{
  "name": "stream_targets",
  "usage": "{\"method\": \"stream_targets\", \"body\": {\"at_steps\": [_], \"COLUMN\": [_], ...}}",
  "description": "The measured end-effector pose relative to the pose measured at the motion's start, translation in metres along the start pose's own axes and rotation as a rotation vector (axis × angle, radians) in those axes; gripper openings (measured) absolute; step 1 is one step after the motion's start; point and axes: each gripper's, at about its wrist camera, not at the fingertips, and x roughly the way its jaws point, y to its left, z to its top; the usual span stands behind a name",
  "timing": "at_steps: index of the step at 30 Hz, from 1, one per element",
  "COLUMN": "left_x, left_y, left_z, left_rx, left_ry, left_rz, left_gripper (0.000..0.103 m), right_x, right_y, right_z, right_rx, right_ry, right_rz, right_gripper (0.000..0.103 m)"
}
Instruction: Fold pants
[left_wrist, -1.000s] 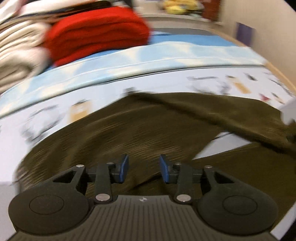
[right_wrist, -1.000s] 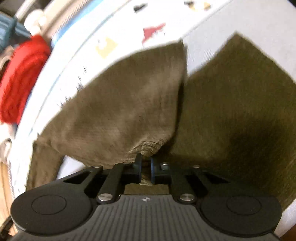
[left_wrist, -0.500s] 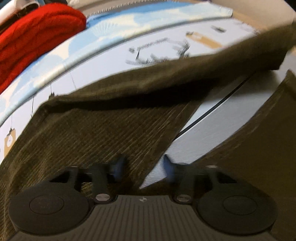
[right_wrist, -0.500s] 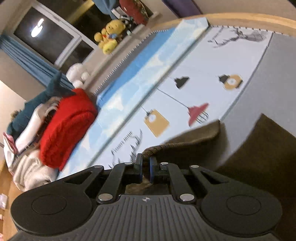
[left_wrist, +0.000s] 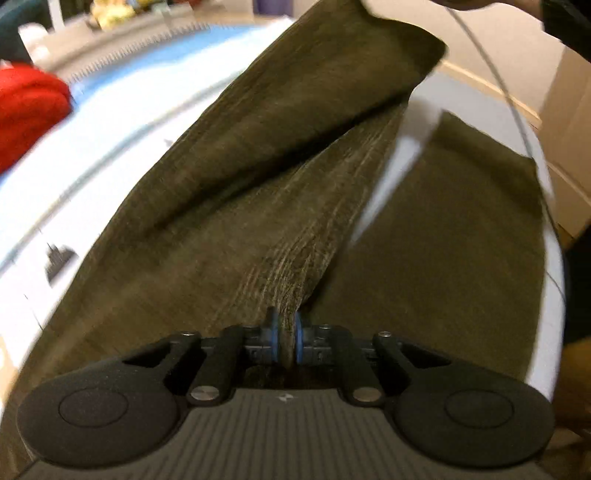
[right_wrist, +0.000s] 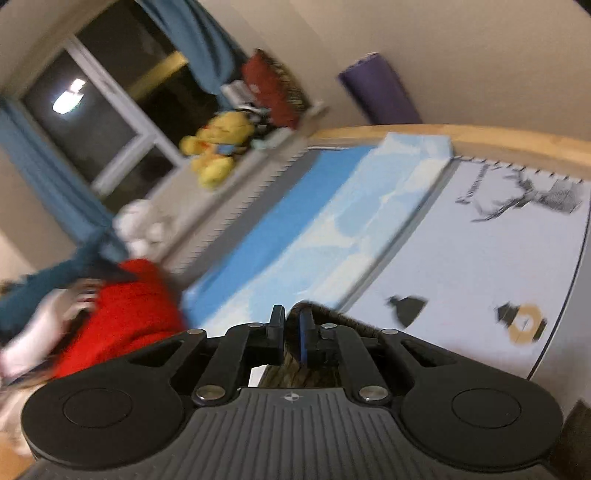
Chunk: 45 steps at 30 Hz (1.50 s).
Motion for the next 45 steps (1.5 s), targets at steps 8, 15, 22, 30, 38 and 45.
{"method": "stream_targets", "body": {"at_steps": [8, 15, 22, 30, 38, 45], "left_x": [-0.025, -0.022, -0.024, -0.016, -0.019, -0.035], "left_y": [0.032, 0.077, 0.076, 0.059, 0.071, 0.123], "left_z": [-0.009, 0.004, 0.011, 0.016, 0.012, -0.015], "left_rx": [-0.162, -0.342, -0.342, -0.316, -0.365, -0.652], "left_ry": [-0.100, -0.098, -0.117, -0.116, -0.104, -0.043], "left_rz": [-0.074, 0.212, 0.264, 0.293, 0.338, 0.505], "left_gripper": [0.057, 0.057, 0.057, 0.057, 0.057, 0.057], "right_x": [0.015, 0.013, 0.035, 0.014, 0.008, 0.025], "right_y": [-0.107, -0.167, -0.173, -0.170, -0.173, -0.110], "right_z": [-0.095, -0.108, -0.115, -0.092, -0.089, -0.094], "right_rx": [0.055, 0.181, 0.160, 0.156, 0.119, -0.006], "right_ry": [0.080, 0.177, 0.225, 0.107, 0.049, 0.097], "right_rz": [-0.243, -0.368, -0.315, -0.446, -0.543, -0.206], "right_gripper": [0.046, 0.046, 0.023, 0.012, 0.035, 0.049]}}
